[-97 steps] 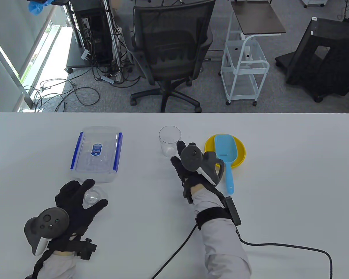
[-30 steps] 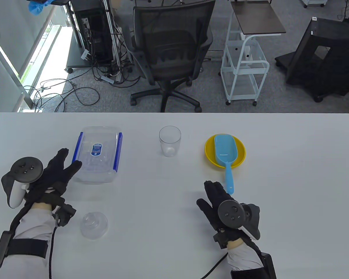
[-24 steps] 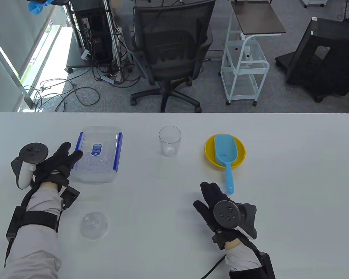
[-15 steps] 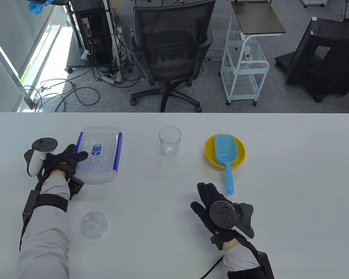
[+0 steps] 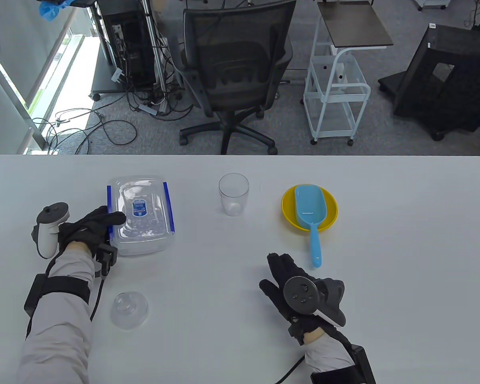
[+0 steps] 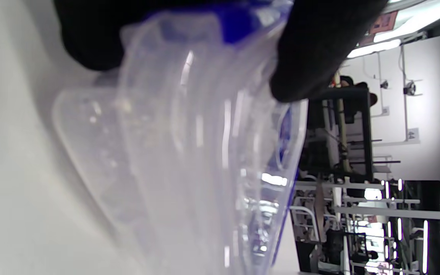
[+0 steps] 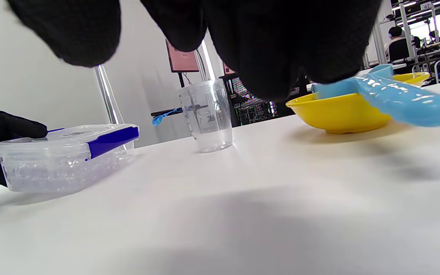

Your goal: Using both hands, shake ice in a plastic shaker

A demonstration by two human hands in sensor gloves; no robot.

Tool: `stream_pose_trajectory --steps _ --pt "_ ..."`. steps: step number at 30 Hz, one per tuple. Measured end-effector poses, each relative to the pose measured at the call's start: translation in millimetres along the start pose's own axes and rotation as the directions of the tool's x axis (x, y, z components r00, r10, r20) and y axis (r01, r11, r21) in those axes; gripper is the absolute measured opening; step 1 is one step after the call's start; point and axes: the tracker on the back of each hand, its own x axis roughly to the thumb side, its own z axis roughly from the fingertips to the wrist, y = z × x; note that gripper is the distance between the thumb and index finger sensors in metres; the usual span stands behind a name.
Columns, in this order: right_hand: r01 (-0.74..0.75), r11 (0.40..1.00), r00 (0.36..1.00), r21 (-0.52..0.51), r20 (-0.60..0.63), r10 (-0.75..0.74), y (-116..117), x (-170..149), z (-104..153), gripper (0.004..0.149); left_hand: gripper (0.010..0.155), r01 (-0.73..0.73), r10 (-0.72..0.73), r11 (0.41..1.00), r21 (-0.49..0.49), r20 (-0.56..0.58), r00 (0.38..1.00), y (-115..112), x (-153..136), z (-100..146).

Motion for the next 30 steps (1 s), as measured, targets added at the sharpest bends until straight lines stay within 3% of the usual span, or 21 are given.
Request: stream_pose_trajectory --steps 6,13,20,30 --pt "0.04 0.999 0.999 -0.027 -0.023 -0.041 -5.3 -5.1 1.5 0.065 0.09 -0.008 0.005 1.0 0.025 0.117 0.993 2.6 26.0 35.5" --pt "0.052 0.998 0.998 -0.038 -0.029 -0.053 -6.6 -7.4 2.7 0.062 0.089 0.074 -0.069 0.997 -0.011 0.255 0.964 -11.1 72.9 103.3" --pt "0.087 0.995 0.994 -0.052 -0.055 -0.089 -8.6 -12.1 6.7 0.062 0.089 0.132 -0.089 0.979 -0.153 0.261 0.961 -66.1 76.7 142.2" --pt "0.096 0.994 0.994 -0.048 -0.053 -0.098 -8.2 -12.4 7.5 0.062 0.09 0.239 -0.185 0.929 -0.282 0.207 0.961 -161.5 37.3 143.6"
